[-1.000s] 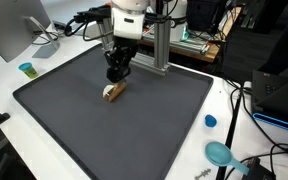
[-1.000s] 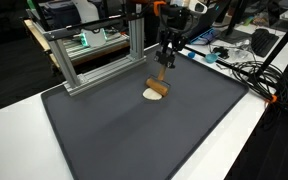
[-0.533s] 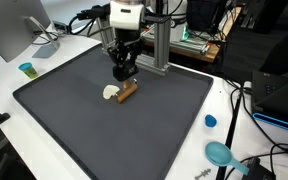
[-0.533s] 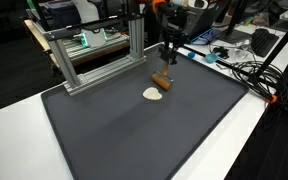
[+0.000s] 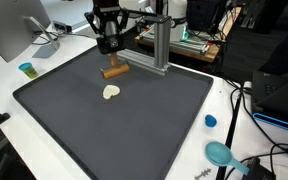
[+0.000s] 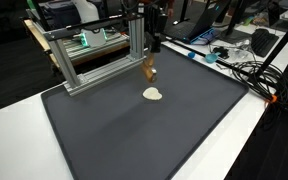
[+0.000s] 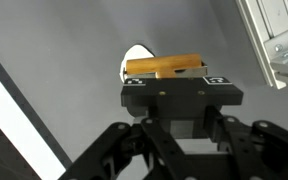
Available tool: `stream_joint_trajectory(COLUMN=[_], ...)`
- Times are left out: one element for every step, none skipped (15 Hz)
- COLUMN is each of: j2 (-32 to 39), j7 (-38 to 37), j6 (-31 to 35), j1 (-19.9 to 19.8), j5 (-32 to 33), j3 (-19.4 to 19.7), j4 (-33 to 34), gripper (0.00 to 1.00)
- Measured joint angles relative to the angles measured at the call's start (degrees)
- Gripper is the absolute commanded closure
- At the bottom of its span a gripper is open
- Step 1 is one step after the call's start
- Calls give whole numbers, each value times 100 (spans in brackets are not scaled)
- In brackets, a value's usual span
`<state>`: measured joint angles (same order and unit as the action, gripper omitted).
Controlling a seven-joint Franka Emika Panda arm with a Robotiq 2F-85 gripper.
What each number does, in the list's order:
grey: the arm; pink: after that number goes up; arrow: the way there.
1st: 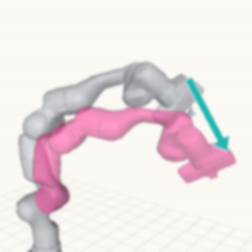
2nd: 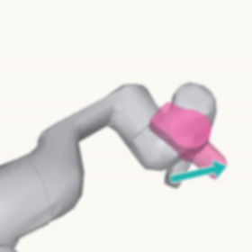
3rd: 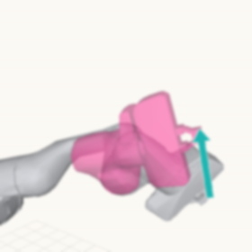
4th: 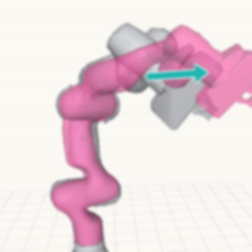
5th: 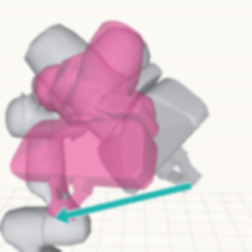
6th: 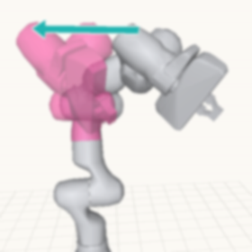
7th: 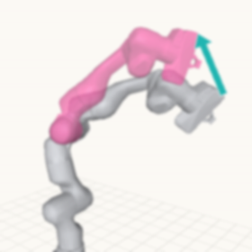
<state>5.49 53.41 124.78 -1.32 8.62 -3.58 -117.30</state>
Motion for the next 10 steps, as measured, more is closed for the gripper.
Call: stream_joint_trajectory(j2=[48, 97, 137, 171, 196, 221, 258, 317, 395, 488], j7=[-68, -120, -146, -163, -164, -164, -163, -159, -158, -158], j6=[-62, -101, -113, -113, -112, -112, -117, -127, -130, -152], j1=[1, 6, 11, 13, 14, 14, 14, 14, 13, 13], j5=[-76, -108, -119, -125, -124, -120, -109, -101, -95, -76], j3=[4, 4, 4, 4, 4, 4, 5, 9, 15, 22], j4=[139, 239, 287, 310, 310, 312, 329, 375, 445, 543], gripper=[54, 54, 79, 79, 79, 79, 79, 79, 79, 79])
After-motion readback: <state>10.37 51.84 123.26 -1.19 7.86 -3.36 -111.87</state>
